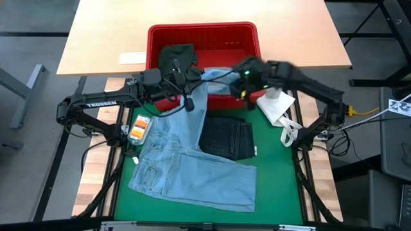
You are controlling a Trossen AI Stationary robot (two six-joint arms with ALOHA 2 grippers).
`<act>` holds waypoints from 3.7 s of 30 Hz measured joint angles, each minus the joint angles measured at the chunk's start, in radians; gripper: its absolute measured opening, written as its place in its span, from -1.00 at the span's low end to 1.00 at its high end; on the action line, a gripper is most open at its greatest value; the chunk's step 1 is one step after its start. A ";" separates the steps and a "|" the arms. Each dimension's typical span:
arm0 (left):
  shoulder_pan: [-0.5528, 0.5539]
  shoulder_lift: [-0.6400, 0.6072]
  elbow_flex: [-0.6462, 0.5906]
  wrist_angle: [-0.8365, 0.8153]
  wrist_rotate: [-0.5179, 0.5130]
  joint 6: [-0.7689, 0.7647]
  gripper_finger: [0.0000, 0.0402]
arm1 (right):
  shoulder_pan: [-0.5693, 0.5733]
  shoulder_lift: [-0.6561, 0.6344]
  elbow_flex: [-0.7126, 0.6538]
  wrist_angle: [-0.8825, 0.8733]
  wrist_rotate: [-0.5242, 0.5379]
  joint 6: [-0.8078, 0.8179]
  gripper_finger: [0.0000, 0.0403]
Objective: Fold laundry
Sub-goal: Fold the light blue jeans
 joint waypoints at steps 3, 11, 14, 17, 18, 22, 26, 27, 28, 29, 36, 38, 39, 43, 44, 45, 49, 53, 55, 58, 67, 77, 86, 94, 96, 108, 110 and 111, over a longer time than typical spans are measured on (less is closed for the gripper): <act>0.000 0.000 0.000 -0.003 0.055 0.000 -0.95 | 0.000 -0.001 0.161 -0.177 -0.043 0.021 -0.98; 0.000 0.000 0.000 -0.004 0.254 -0.002 -0.95 | -0.001 -0.020 0.482 -0.393 -0.374 0.138 -0.97; -0.007 0.000 0.000 -0.004 0.342 -0.002 -0.95 | -0.001 -0.062 0.462 -0.372 -0.554 0.182 -0.98; -0.022 0.000 0.000 -0.008 0.398 -0.002 -0.95 | 0.002 -0.080 0.461 -0.417 -0.594 0.184 -0.96; -0.029 0.000 0.000 -0.015 0.407 -0.002 -0.95 | 0.009 -0.083 0.461 -0.411 -0.583 0.184 -0.96; -0.057 0.000 0.000 -0.079 0.407 -0.003 -0.95 | 0.027 -0.083 0.454 -0.411 -0.510 0.185 -0.97; -0.092 0.005 0.000 -0.196 0.377 -0.004 -0.95 | 0.054 -0.090 0.364 -0.411 -0.484 0.182 -0.98; -0.101 0.006 0.000 -0.227 0.372 -0.004 -0.95 | 0.061 -0.092 0.328 -0.414 -0.472 0.178 -0.98; -0.109 0.006 0.000 -0.255 0.370 -0.004 -0.95 | 0.067 -0.101 0.287 -0.411 -0.460 0.178 -0.98; -0.118 0.006 0.000 -0.280 0.369 -0.004 -0.95 | 0.072 -0.115 0.236 -0.409 -0.449 0.178 -0.98; -0.196 0.034 0.000 -0.379 0.367 -0.055 -0.95 | 0.158 -0.200 -0.157 -0.398 -0.474 0.196 -0.98; -0.219 0.069 0.000 -0.358 0.360 -0.056 -0.95 | 0.183 -0.233 -0.246 -0.397 -0.479 0.205 -0.97; -0.232 0.088 0.000 -0.342 0.346 -0.056 -0.95 | 0.194 -0.249 -0.288 -0.396 -0.479 0.205 -0.97; -0.267 0.179 0.000 -0.238 0.228 -0.055 -0.95 | 0.217 -0.300 -0.418 -0.410 -0.437 0.234 -0.97; -0.270 0.203 0.000 -0.209 0.193 -0.056 -0.95 | 0.217 -0.312 -0.442 -0.413 -0.408 0.258 -0.97; -0.272 0.226 0.000 -0.180 0.157 -0.056 -0.95 | 0.216 -0.324 -0.463 -0.415 -0.371 0.283 -0.97; -0.273 0.309 -0.001 -0.086 0.027 -0.057 -0.95 | 0.216 -0.350 -0.530 -0.420 -0.201 0.383 -0.97; -0.264 0.371 -0.001 -0.050 -0.058 -0.056 -0.95 | 0.216 -0.363 -0.566 -0.417 -0.050 0.444 -0.98; -0.257 0.398 -0.001 -0.048 -0.073 -0.056 -0.95 | 0.216 -0.361 -0.581 -0.414 0.031 0.447 -0.98; -0.248 0.432 -0.001 -0.045 -0.106 -0.056 -0.95 | 0.216 -0.351 -0.598 -0.411 0.135 0.448 -0.97; -0.244 0.444 -0.001 -0.011 -0.206 -0.101 -0.49 | 0.215 -0.298 -0.656 -0.416 0.243 0.448 -0.98; -0.278 0.314 -0.001 -0.063 -0.208 -0.106 -0.15 | 0.215 -0.286 -0.807 -0.413 0.100 0.408 -0.98; -0.302 0.236 0.001 -0.173 -0.156 -0.216 -0.15 | 0.216 -0.286 -0.877 -0.412 0.159 0.355 -0.98; -0.311 0.245 0.001 -0.340 -0.064 -0.339 -0.28 | 0.215 -0.286 -0.877 -0.412 0.455 0.357 -0.97; -0.312 0.244 0.001 -0.353 -0.060 -0.344 -0.32 | 0.215 -0.286 -0.877 -0.412 0.472 0.358 -0.97; -0.317 0.213 0.001 -0.392 -0.056 -0.317 -0.48 | 0.215 -0.286 -0.877 -0.412 0.447 0.360 -0.42; -0.318 0.193 0.001 -0.427 -0.056 -0.319 -0.49 | 0.215 -0.285 -0.877 -0.412 0.460 0.360 -0.28; -0.320 0.182 0.001 -0.448 -0.056 -0.327 -0.49 | 0.216 -0.285 -0.877 -0.412 0.463 0.360 -0.22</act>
